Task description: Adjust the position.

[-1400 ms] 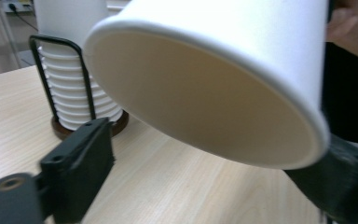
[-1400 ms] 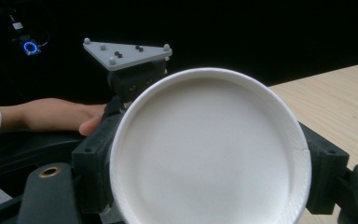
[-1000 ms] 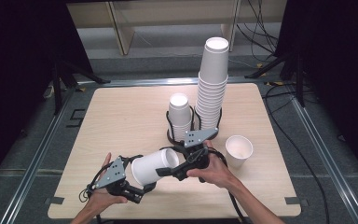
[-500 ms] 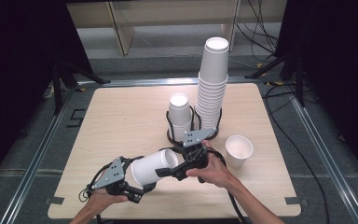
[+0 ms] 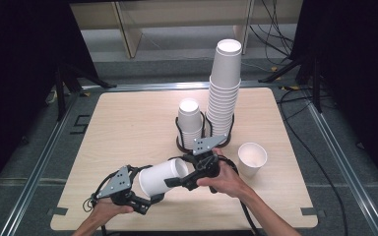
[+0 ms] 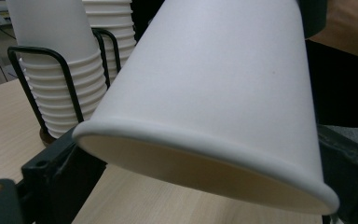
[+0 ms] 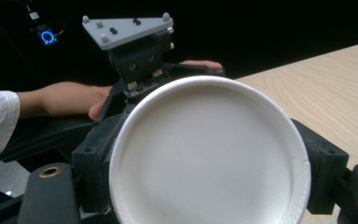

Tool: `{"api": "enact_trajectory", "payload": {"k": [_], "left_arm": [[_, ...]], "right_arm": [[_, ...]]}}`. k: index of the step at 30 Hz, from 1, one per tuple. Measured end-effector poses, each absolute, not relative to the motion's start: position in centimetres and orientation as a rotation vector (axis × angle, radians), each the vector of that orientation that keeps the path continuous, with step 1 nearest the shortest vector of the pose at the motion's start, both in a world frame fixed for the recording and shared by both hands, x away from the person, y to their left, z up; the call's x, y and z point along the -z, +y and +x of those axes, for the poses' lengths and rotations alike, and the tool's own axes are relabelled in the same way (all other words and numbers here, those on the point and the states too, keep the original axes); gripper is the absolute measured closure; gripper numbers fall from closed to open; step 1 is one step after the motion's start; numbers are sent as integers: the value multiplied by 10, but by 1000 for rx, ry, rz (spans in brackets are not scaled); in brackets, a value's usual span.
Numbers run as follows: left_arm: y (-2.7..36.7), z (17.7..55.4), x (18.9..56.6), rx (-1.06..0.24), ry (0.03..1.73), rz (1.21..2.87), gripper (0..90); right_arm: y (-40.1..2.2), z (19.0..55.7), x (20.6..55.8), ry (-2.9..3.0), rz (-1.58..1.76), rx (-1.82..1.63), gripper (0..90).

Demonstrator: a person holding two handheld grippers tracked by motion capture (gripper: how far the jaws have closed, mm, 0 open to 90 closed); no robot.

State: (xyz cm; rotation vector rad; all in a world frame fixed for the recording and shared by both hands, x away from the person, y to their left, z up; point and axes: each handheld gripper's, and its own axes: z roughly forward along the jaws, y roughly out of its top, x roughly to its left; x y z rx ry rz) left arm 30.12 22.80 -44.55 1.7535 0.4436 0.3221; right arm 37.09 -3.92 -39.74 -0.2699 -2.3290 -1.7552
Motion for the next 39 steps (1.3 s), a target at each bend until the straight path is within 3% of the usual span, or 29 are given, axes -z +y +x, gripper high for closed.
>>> {"api": "enact_trajectory", "payload": {"k": [22,27,39], "left_arm": [[229,300,442,-324,390,1776,147],[229,300,440,-328,385,1773,152],[228,299,433,-376,362,2017,155]], "right_arm": [[-41,371,396,-2326,-291,1712,228],[-43,372,394,-2358,-307,1722,154],[-57,357,365,-2681,-247,1631,157]]}}
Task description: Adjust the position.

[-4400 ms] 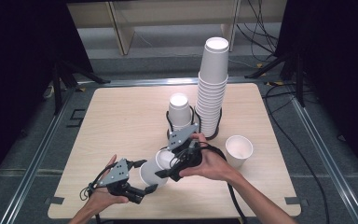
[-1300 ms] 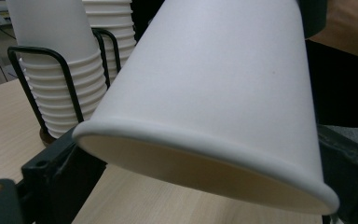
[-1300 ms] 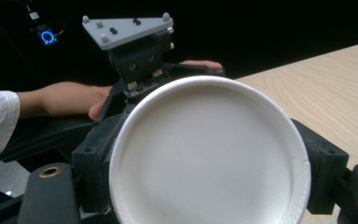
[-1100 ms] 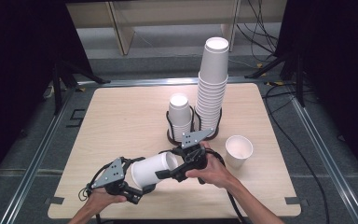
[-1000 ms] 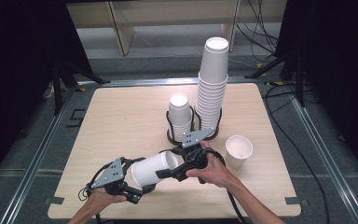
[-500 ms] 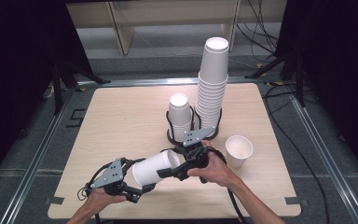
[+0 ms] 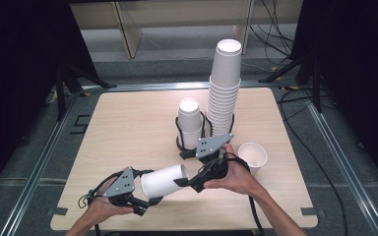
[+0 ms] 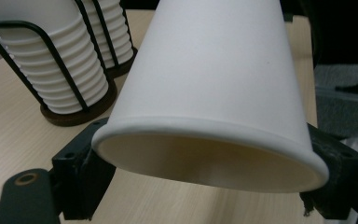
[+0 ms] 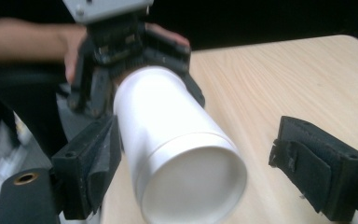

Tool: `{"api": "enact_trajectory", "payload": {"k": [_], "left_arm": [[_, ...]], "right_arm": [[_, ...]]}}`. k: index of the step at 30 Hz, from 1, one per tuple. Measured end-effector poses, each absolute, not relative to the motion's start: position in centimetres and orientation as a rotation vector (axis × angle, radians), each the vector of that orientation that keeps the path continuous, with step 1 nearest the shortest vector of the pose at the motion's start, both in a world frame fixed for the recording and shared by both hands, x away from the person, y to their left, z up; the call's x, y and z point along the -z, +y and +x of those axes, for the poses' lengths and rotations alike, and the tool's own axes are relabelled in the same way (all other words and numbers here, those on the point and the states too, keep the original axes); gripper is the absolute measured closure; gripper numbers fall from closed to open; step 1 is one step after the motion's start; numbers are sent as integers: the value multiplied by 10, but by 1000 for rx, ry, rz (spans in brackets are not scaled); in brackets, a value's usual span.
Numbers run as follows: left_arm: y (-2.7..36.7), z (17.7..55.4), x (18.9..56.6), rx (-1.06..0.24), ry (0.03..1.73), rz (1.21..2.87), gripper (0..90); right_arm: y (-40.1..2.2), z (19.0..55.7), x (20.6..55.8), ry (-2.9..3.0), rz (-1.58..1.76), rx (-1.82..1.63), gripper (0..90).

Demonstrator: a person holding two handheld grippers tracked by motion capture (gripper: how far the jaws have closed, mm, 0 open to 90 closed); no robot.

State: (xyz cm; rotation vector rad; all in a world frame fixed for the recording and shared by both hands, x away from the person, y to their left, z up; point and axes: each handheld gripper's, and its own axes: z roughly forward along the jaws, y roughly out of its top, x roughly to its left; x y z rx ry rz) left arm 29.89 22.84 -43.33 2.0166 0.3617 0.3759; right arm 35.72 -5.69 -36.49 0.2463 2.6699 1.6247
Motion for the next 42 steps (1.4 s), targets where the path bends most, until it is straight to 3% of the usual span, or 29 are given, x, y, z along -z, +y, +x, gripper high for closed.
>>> {"api": "enact_trajectory", "payload": {"k": [5,11,27,42], "left_arm": [[226,298,431,-376,360,2098,155],[222,297,429,-373,340,2188,154],[219,294,429,-364,326,2204,151],[217,292,430,-328,317,2199,149]], "right_arm": [[-55,344,354,2678,139,-1483,155],[-38,334,365,2772,44,-1214,156],[5,328,379,2852,-157,-910,162],[15,334,391,2859,-257,-801,203]]}}
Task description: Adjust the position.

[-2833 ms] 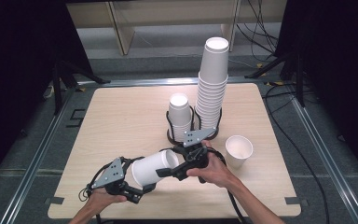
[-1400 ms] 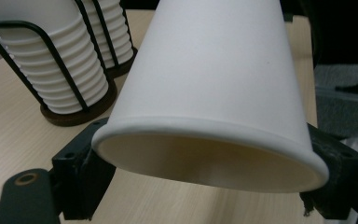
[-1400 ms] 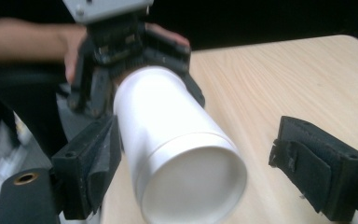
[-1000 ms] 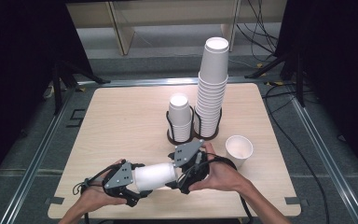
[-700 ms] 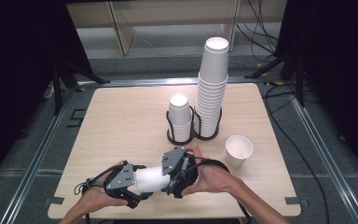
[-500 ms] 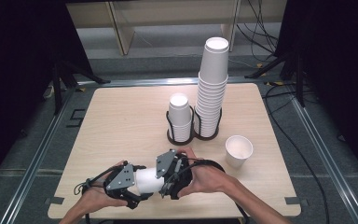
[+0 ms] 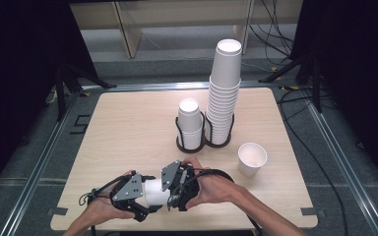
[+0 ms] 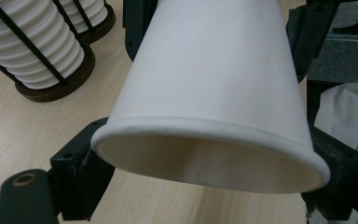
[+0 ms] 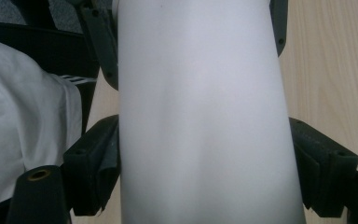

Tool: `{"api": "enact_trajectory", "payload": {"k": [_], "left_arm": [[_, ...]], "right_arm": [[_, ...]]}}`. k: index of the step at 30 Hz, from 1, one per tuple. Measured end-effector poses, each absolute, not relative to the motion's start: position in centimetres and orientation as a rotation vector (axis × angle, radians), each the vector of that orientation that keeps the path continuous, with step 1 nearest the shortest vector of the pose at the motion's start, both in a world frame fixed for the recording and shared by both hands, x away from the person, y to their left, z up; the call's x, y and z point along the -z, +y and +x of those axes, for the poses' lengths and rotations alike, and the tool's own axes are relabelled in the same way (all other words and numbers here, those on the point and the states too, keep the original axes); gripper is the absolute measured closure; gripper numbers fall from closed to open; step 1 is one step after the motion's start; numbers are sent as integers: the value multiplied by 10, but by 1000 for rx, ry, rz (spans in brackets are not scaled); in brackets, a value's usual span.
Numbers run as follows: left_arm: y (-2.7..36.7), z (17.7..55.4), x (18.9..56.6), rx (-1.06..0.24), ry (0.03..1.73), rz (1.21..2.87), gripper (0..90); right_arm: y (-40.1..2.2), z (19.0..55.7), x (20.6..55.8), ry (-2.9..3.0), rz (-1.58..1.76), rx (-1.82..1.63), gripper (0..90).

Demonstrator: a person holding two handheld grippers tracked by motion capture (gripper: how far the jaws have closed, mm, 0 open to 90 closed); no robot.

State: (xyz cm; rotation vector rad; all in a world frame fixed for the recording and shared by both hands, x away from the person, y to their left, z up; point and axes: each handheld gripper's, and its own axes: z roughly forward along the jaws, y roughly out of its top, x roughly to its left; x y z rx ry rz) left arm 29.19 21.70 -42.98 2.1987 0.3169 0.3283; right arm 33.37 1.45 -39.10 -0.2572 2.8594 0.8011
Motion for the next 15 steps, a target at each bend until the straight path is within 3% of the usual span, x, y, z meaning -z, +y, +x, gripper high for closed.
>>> {"api": "enact_trajectory", "payload": {"k": [15], "left_arm": [[220,294,433,-287,297,2127,115]], "right_arm": [[11,335,398,2902,-243,-823,238]]}}
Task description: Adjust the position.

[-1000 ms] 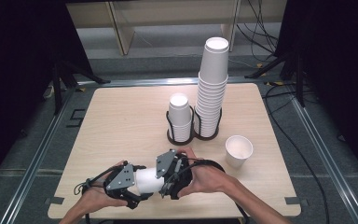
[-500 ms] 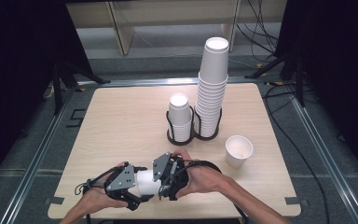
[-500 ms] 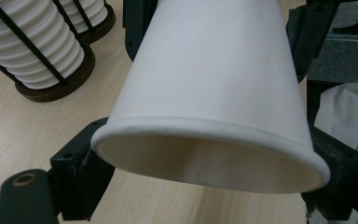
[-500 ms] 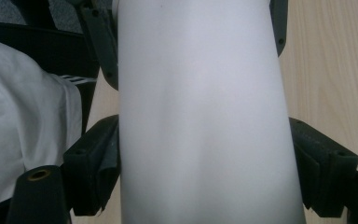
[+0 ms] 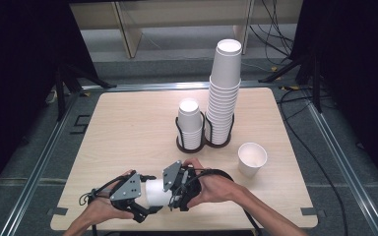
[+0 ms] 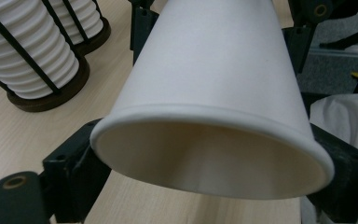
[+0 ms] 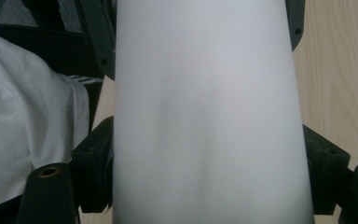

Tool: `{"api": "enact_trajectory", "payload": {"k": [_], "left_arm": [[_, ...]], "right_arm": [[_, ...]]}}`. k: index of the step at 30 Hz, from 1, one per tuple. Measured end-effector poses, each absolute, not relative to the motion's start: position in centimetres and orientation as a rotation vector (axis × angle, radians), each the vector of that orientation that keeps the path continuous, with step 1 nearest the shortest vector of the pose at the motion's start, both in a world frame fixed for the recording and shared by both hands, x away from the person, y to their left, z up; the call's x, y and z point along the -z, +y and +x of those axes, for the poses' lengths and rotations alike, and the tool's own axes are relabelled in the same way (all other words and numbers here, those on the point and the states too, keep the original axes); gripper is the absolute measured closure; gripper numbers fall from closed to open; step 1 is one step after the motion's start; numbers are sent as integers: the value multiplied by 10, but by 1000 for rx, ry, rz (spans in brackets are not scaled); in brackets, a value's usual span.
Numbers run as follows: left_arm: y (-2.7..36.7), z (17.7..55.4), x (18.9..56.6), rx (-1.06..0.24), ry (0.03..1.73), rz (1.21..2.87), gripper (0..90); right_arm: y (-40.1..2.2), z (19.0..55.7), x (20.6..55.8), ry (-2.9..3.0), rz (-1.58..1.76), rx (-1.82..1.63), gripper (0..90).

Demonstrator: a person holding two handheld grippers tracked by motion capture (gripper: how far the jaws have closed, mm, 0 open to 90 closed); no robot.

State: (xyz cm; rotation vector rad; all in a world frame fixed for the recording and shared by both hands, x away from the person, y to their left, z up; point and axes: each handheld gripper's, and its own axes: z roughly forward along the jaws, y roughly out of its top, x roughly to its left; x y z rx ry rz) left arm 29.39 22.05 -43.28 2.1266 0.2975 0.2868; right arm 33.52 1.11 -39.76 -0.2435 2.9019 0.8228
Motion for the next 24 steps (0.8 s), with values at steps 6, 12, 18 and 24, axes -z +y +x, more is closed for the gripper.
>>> {"api": "enact_trajectory", "payload": {"k": [6,12,18,24], "left_arm": [[225,296,433,-281,316,2050,101],[232,299,430,-256,370,1955,115],[244,308,428,-239,496,1796,146],[245,310,431,-214,555,1727,146]], "right_arm": [[3,337,399,2917,-176,-945,239],[-15,341,400,2886,-112,-1060,239],[-46,354,396,2699,145,-1429,235],[-51,357,398,2613,194,-1551,233]]}}
